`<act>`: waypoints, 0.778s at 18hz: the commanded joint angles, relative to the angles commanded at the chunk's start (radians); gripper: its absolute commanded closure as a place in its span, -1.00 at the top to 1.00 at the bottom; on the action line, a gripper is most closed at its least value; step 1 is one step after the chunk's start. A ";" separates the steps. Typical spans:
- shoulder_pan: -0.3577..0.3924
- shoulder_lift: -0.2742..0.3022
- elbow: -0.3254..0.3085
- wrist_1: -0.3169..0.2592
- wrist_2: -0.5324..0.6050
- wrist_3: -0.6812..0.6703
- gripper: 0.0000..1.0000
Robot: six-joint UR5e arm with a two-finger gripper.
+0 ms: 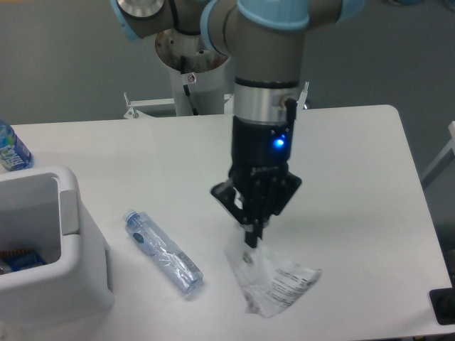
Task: Place the trash in the trash can
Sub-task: 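Lift the wrapper and carry it over the white trash bin, then open the gripper to drop the wrapper into the bin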
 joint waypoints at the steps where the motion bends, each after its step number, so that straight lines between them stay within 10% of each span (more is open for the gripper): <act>1: -0.028 0.011 -0.005 -0.002 0.000 -0.011 -1.00; 14: -0.370 0.075 -0.075 -0.005 0.012 -0.018 -1.00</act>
